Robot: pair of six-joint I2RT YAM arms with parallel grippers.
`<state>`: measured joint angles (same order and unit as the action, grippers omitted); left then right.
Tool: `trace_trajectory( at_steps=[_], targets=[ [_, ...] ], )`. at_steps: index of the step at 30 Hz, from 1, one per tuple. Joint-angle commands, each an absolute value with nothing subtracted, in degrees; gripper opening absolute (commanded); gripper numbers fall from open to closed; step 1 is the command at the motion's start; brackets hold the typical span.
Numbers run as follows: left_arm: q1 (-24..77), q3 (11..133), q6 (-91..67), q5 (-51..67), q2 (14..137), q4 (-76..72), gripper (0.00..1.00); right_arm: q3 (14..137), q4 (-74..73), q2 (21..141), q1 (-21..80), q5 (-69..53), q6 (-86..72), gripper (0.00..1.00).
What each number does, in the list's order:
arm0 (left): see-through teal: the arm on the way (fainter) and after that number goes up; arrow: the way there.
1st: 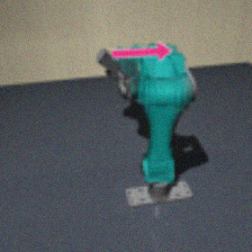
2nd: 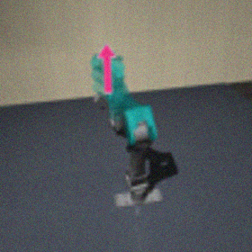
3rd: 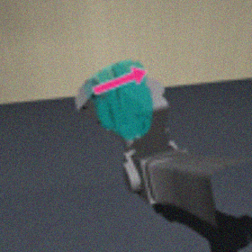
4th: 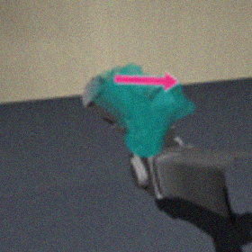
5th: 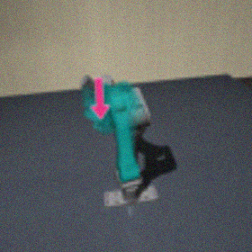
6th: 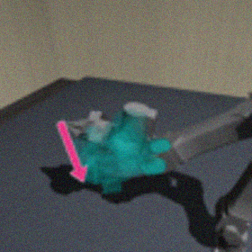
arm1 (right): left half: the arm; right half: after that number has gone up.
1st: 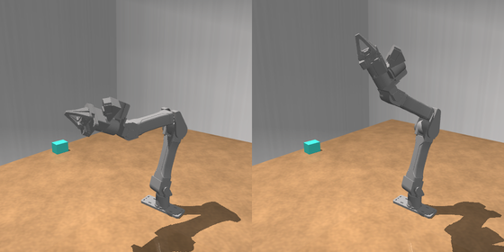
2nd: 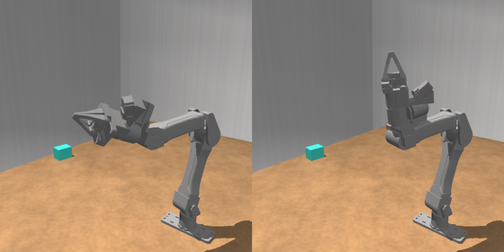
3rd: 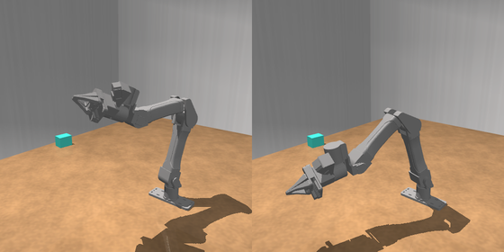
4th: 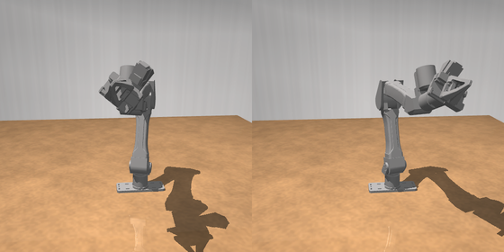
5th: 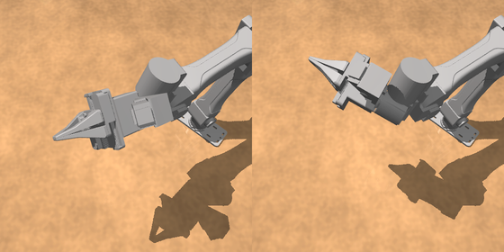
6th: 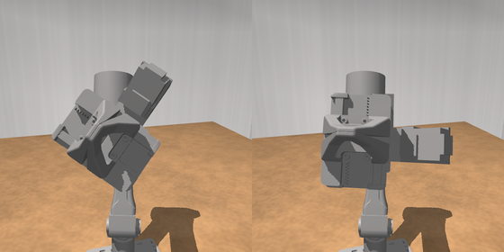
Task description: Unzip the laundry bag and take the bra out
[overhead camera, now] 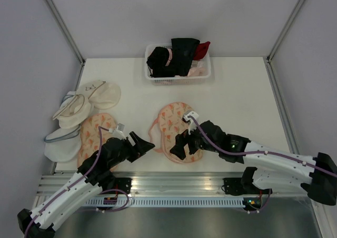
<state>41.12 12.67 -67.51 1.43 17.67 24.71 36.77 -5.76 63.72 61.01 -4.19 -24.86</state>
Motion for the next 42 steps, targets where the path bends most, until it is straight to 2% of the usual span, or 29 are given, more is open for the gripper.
trace_trajectory(
  at_steps=[1, 3, 5, 10, 22, 34, 42],
  targets=[
    [41.22, 12.66, -65.23, 2.37, 18.19, 19.35, 0.86, 40.51, -13.86, 55.48, 61.35, 2.63, -26.1, 0.98],
    [41.22, 12.74, -63.64, 4.21, 18.98, 17.41, 0.9, 40.52, -15.64, 50.66, 61.52, 5.34, -26.89, 0.98],
    [41.22, 12.74, -60.66, 5.97, 19.6, 13.64, 1.0, 40.17, -18.01, 47.39, 61.61, 7.98, -27.77, 0.98],
    [41.22, 14.76, -53.02, 11.77, 20.21, 7.48, 1.0, 40.17, -21.97, 38.33, 61.7, 12.48, -28.13, 0.98],
    [41.22, 24.61, -42.9, 22.23, 26.72, 4.04, 1.0, 42.45, -20.22, 33.67, 61.61, 10.11, -28.3, 0.98],
    [41.22, 26.46, -40.08, 22.85, 28.74, 0.71, 1.0, 44.12, -20.65, 34.81, 61.61, 9.93, -29.53, 0.98],
    [41.22, 26.37, -40.69, 24.17, 28.57, 0.35, 1.0, 42.36, -19.5, 30.14, 61.61, 7.91, -29.35, 0.98]
  ],
)
